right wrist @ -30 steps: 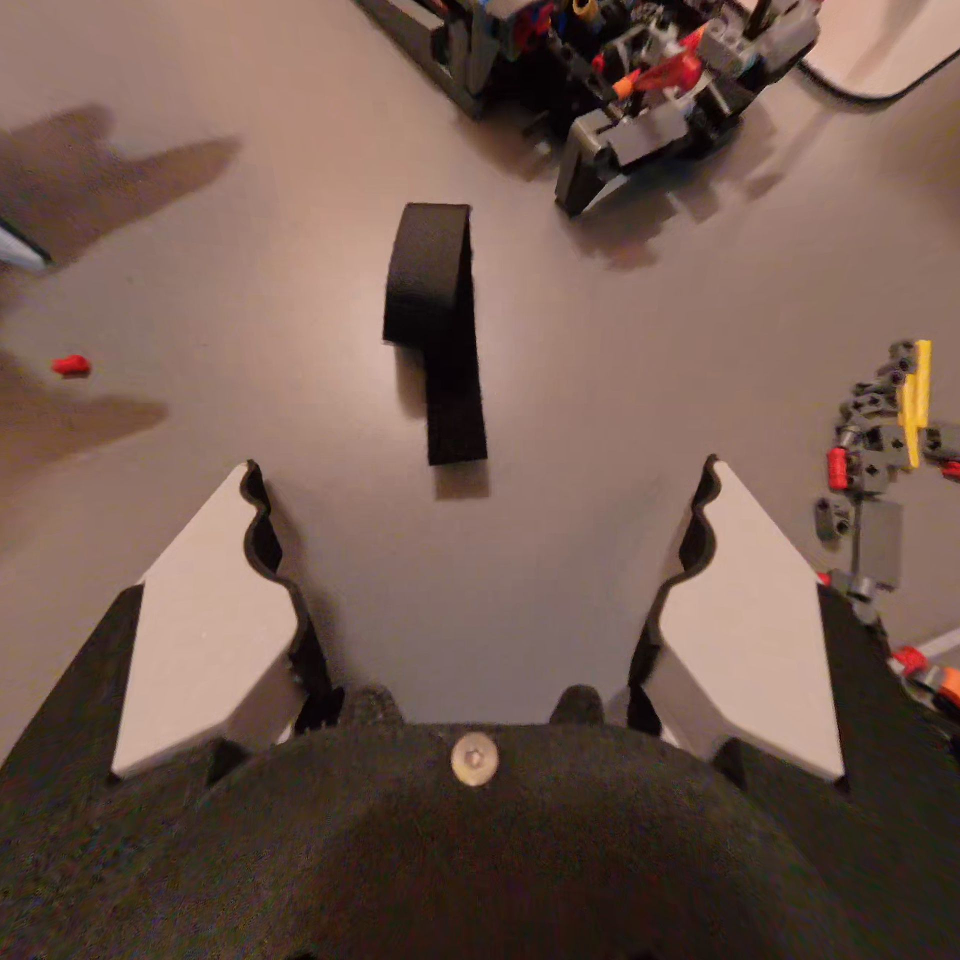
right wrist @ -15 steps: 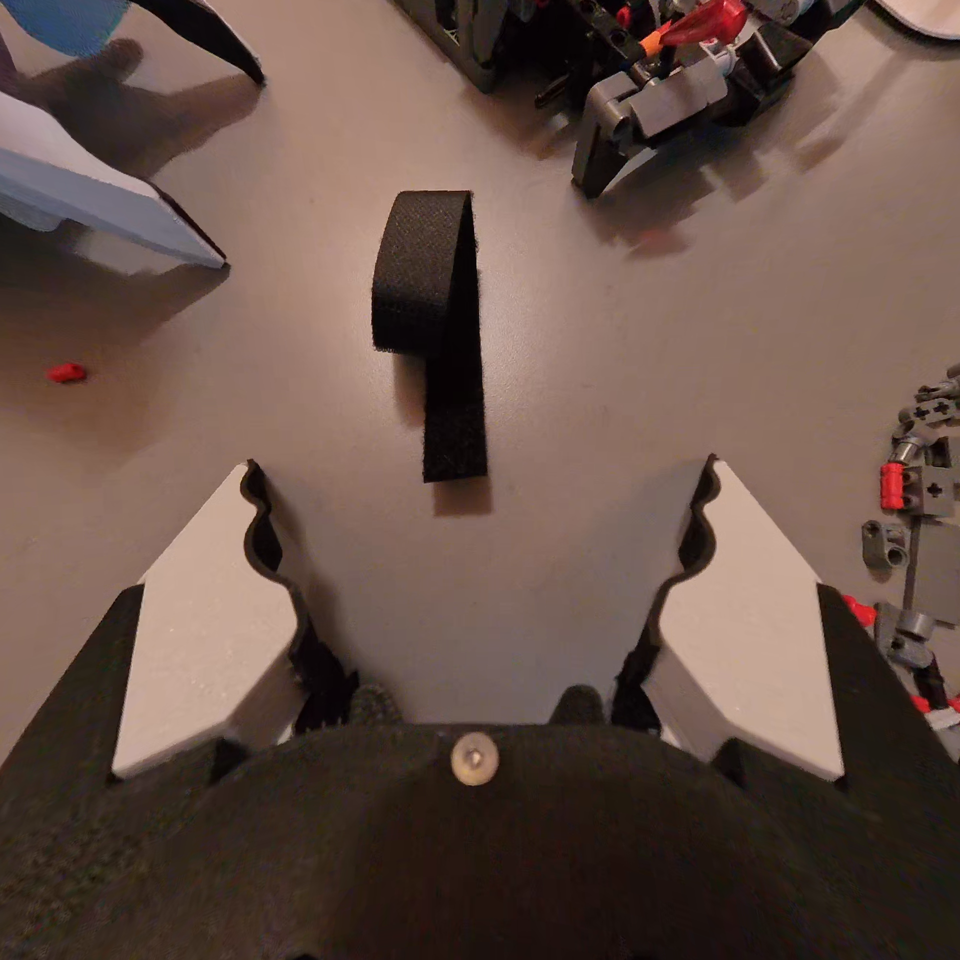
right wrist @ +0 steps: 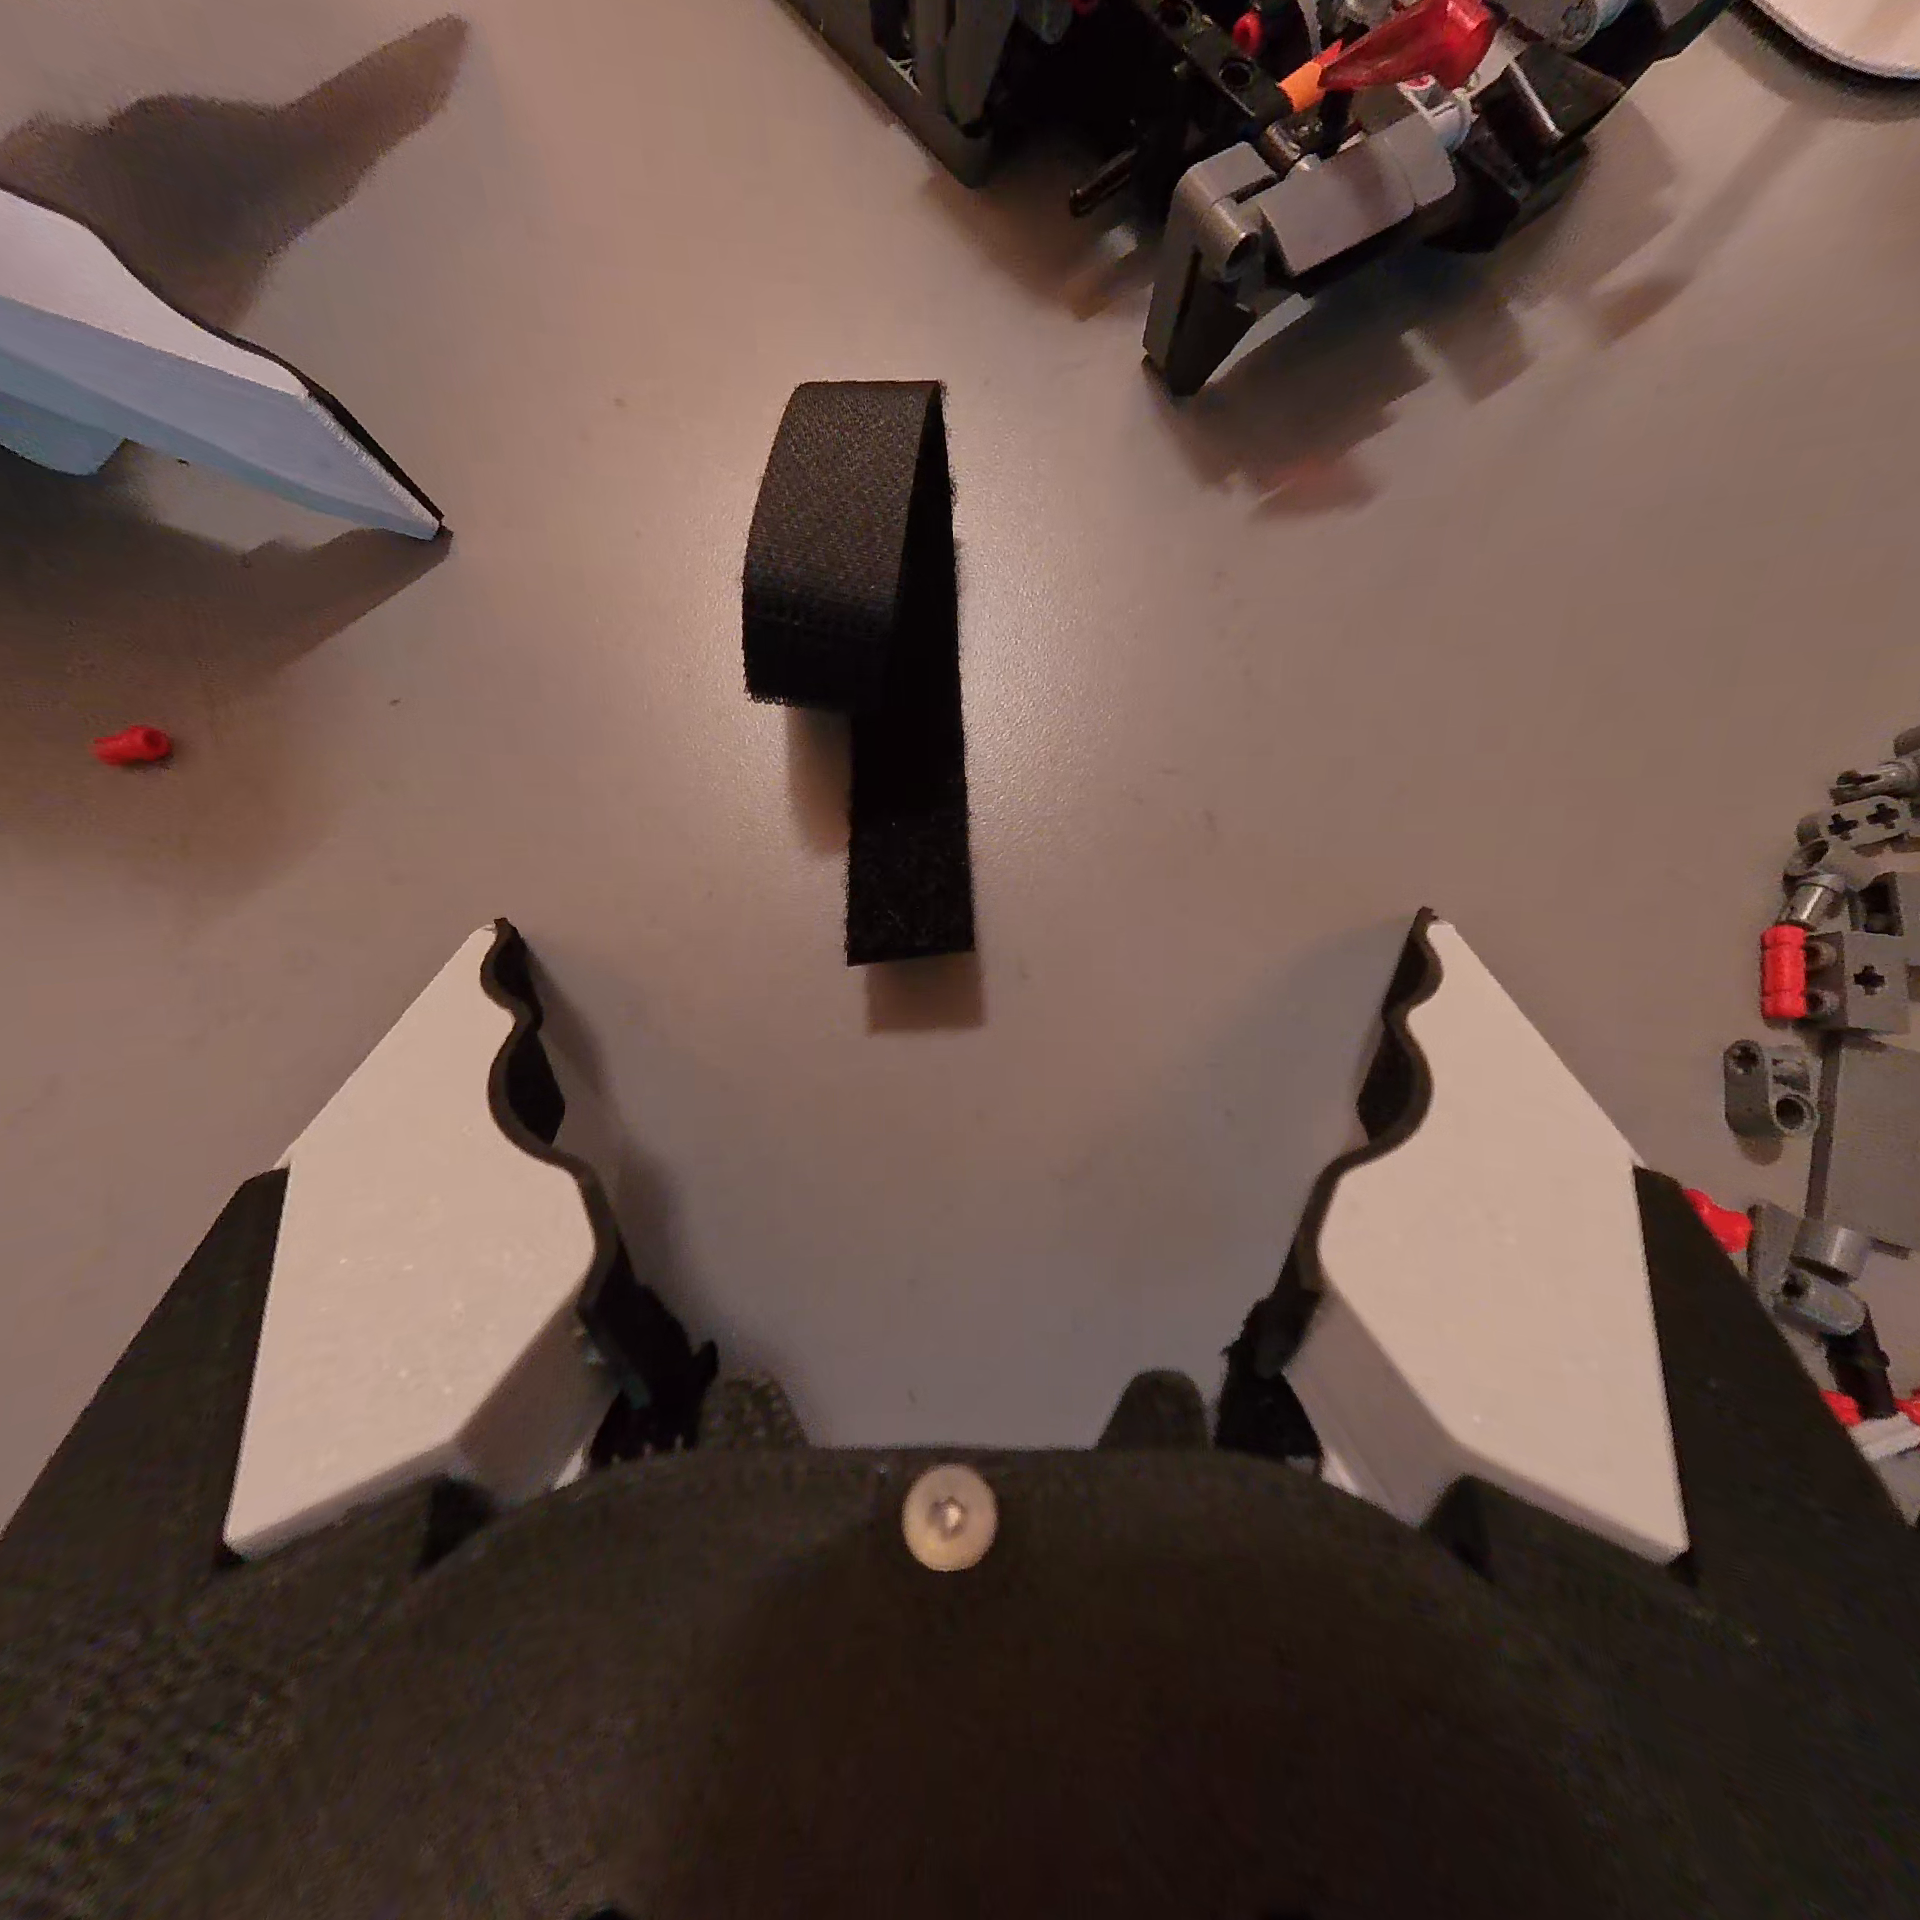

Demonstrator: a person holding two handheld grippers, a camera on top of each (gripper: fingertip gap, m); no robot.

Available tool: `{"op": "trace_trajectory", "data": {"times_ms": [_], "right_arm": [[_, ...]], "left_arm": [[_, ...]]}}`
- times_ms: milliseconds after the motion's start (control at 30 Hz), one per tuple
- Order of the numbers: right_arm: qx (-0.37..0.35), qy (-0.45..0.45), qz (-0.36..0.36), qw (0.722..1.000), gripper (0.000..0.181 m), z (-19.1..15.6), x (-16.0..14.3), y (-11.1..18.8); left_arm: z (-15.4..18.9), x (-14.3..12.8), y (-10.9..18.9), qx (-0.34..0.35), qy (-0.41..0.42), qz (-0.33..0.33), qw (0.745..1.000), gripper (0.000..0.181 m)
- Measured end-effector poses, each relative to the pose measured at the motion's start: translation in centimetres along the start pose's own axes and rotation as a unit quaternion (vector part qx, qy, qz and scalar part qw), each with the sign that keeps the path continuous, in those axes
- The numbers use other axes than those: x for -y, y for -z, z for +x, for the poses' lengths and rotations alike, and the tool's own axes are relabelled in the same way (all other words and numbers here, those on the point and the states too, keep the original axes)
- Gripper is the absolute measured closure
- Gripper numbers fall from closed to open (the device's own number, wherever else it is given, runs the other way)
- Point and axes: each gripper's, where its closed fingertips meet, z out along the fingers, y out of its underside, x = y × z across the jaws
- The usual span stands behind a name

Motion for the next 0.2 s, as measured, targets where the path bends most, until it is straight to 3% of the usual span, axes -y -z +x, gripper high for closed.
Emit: {"op": "trace_trajectory", "data": {"times_ms": [67, 200], "right_arm": [[0.0, 0.0, 0.0, 1.0, 0.026, 0.0, 0.0, 0.0], [0.0, 0.0, 0.0, 1.0, 0.026, 0.0, 0.0, 0.0]], "left_arm": [[0.0, -0.1, -0.1, -0.008, 0.01, -0.007, 1.0, 0.056], [-0.9, -0.8, -0.6, -0.004, 0.056, -0.032, 0.998, 0.036]]}}
